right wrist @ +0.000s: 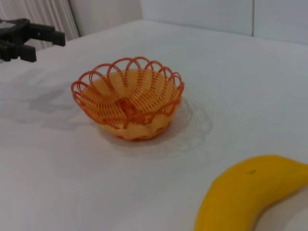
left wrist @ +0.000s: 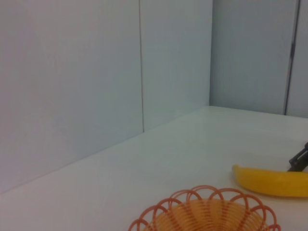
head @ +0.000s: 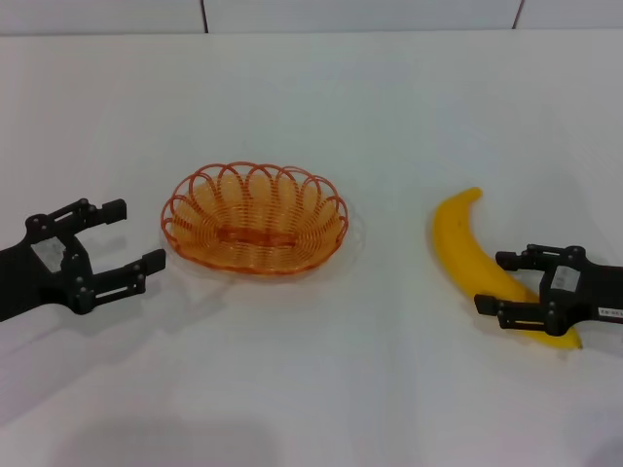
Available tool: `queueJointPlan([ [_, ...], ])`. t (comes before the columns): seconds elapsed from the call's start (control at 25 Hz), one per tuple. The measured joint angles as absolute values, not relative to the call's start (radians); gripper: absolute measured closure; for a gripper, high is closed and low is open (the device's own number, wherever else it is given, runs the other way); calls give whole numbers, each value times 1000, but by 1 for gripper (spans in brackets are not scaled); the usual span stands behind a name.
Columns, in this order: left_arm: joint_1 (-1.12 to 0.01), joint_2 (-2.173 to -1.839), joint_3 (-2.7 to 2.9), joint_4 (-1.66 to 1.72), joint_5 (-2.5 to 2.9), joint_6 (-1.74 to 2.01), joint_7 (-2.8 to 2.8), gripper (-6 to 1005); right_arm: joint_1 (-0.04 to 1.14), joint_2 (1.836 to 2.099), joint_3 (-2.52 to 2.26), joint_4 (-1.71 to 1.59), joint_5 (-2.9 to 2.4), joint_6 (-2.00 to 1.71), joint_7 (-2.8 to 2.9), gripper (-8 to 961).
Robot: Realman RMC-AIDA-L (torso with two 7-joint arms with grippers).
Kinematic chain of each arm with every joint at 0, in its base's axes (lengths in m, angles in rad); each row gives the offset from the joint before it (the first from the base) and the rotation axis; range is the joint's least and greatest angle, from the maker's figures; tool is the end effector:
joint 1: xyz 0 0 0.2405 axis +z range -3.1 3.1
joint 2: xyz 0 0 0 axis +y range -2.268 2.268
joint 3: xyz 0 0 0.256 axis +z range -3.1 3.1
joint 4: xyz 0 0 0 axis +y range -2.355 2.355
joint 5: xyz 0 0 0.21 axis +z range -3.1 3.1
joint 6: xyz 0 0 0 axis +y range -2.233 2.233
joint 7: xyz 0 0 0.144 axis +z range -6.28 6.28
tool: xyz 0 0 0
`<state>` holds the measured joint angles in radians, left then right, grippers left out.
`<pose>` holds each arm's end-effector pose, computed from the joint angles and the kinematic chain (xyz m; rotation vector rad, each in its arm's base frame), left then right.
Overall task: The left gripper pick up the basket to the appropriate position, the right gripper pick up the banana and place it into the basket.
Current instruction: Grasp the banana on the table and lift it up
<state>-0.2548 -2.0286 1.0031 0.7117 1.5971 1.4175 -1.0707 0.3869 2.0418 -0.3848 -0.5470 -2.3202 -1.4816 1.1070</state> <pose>-0.3089 0.2890 0.0127 -2.5380 -0.3764 -0.6477 0.3650 0.2670 0.0066 -2.6056 0.7141 0.3778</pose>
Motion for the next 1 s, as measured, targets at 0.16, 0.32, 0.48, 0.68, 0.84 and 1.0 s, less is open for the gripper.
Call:
queueJointPlan([
  [0.16,-254,-2028,1003,712,1589,1424,-1069,168,387,2042,-379,-546,-2320,-1481,1114,183],
  [0.32,-253,-2027,996,712,1585,1438,-1061,168,390,2042,-375,-546,-2314,-1481,1127,188],
  [0.48,-250,-2027,980,712,1571,1457,-1050,168,400,2040,-376,-547,-2314,-1478,1153,228],
  [0.68,-249,-2027,974,712,1562,1483,-1041,168,414,2040,-379,-549,-2325,-1478,1168,395],
  [0.84,-249,-2027,974,711,1561,1483,-1038,168,423,2040,-375,-548,-2312,-1484,1168,468],
  [1.0,-249,-2026,974,710,1562,1483,-1039,168,448,2040,-375,-547,-2254,-1500,1167,486],
])
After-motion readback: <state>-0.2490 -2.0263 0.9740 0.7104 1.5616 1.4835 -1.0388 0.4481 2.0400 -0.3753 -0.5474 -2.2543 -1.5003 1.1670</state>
